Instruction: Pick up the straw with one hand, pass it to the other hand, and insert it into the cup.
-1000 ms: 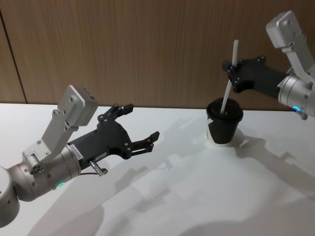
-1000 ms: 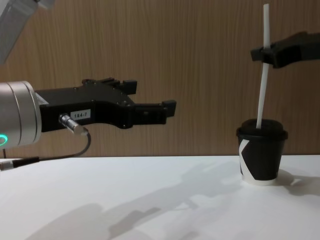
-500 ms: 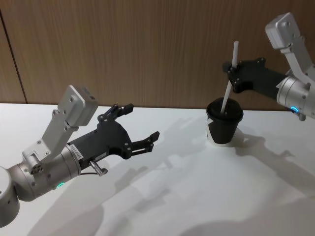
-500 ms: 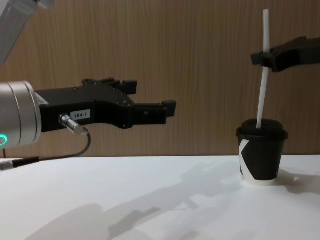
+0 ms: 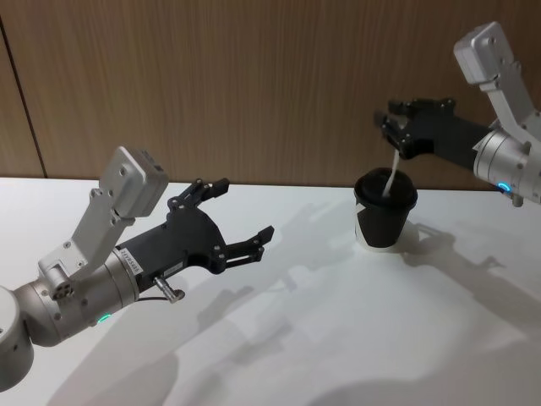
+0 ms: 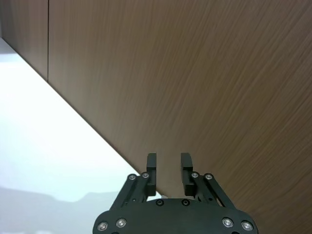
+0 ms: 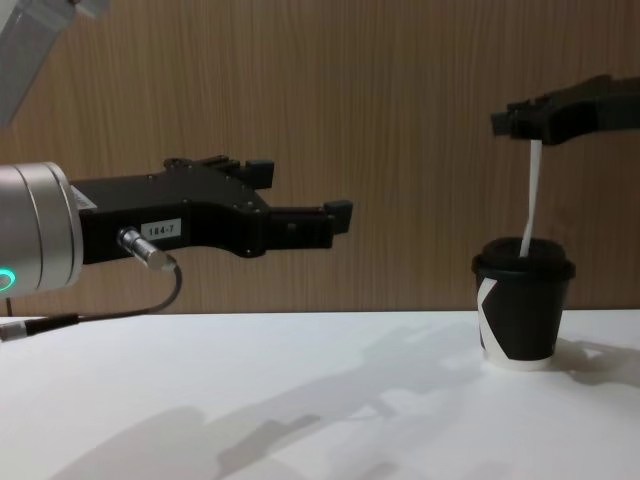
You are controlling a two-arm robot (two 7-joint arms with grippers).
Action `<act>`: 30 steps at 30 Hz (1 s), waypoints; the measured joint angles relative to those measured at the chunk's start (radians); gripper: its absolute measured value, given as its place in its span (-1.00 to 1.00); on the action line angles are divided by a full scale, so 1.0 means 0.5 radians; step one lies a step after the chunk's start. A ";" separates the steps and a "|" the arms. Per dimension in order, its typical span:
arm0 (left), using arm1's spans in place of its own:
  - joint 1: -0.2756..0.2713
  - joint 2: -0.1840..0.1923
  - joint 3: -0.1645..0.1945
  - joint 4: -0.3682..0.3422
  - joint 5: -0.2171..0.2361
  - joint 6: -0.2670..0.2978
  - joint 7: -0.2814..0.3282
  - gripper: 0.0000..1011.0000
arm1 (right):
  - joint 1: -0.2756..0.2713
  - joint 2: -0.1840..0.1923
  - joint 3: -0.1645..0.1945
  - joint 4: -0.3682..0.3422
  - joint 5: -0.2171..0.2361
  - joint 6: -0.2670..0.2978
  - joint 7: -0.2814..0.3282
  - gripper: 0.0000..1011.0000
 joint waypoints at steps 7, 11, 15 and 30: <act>0.000 0.000 0.000 0.000 0.000 0.000 0.000 0.98 | 0.003 -0.003 0.000 0.008 -0.004 -0.004 0.000 -0.08; 0.000 0.000 0.000 0.000 0.000 0.000 0.000 0.98 | 0.004 -0.004 0.000 0.011 -0.005 -0.006 0.000 0.24; 0.000 0.000 0.000 0.000 0.000 0.000 0.000 0.98 | 0.005 -0.005 0.000 0.013 -0.005 -0.007 0.000 0.47; 0.000 0.000 0.000 0.000 0.000 0.000 0.000 0.98 | 0.007 -0.007 0.000 0.018 -0.008 -0.009 0.000 0.98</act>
